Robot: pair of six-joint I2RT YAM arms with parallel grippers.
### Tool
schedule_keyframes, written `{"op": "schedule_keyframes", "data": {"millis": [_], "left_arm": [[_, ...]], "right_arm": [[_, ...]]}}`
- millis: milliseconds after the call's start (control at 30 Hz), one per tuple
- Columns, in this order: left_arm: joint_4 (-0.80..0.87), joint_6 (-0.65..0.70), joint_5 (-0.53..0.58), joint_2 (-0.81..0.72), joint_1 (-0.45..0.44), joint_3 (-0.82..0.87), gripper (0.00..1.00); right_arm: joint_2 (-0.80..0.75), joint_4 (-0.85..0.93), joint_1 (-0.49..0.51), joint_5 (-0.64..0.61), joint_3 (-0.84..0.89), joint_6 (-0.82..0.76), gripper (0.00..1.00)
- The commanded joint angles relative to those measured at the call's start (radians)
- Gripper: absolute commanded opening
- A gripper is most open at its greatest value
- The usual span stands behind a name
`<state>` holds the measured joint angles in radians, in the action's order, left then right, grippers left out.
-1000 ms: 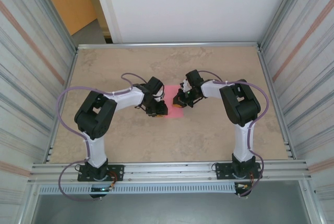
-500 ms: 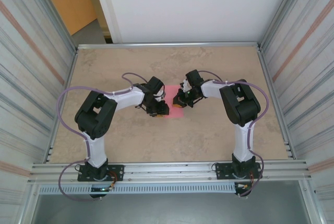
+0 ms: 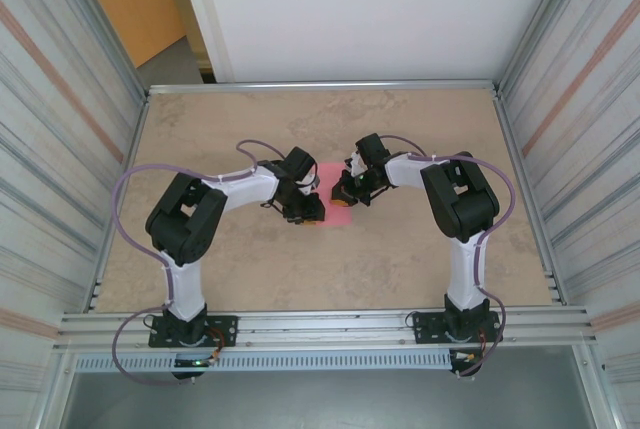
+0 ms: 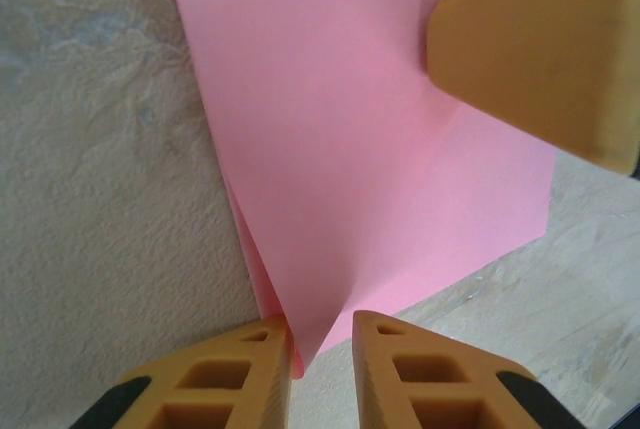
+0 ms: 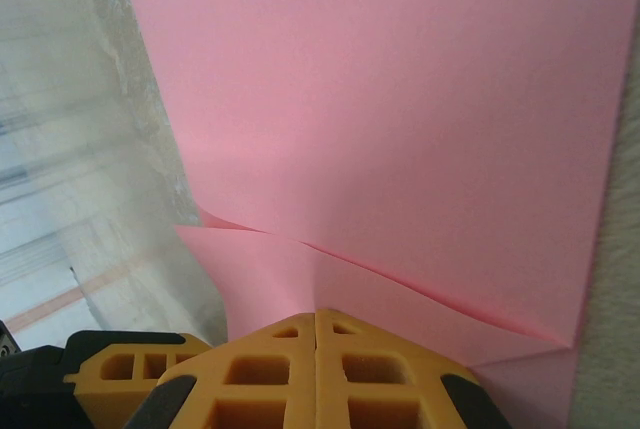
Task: Fold a paper plane with a square sheet of paper (pick it up from the middle)
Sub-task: Fold the triangle a second time at the center of the table.
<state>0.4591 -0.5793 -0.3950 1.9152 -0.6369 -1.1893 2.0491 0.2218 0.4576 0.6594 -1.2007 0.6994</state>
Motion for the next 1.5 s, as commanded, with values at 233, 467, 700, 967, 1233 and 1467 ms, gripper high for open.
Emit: {"op": "schedule_keyframes", "data": {"millis": [233,467,700,967,1233,1467], "left_arm": [[0.055,0.013,0.054,-0.019,-0.006,-0.02,0.23],[0.068,0.021,0.076,-0.029,-0.007,-0.017,0.23],[0.067,0.019,0.087,-0.046,-0.007,-0.022,0.24],[0.063,0.022,0.063,0.002,-0.01,-0.038,0.25],[0.089,0.029,0.06,0.04,-0.014,-0.045,0.23],[0.117,0.033,0.088,0.054,-0.014,-0.038,0.19]], "right_arm": [[0.09,0.114,0.012,-0.131,0.044,0.019,0.04],[0.089,0.113,0.013,-0.131,0.045,0.019,0.04],[0.091,0.112,0.015,-0.131,0.045,0.019,0.04],[0.095,0.11,0.015,-0.131,0.045,0.019,0.04],[0.093,0.11,0.015,-0.129,0.043,0.021,0.04],[0.079,0.11,0.015,-0.118,0.031,0.022,0.05]]}}
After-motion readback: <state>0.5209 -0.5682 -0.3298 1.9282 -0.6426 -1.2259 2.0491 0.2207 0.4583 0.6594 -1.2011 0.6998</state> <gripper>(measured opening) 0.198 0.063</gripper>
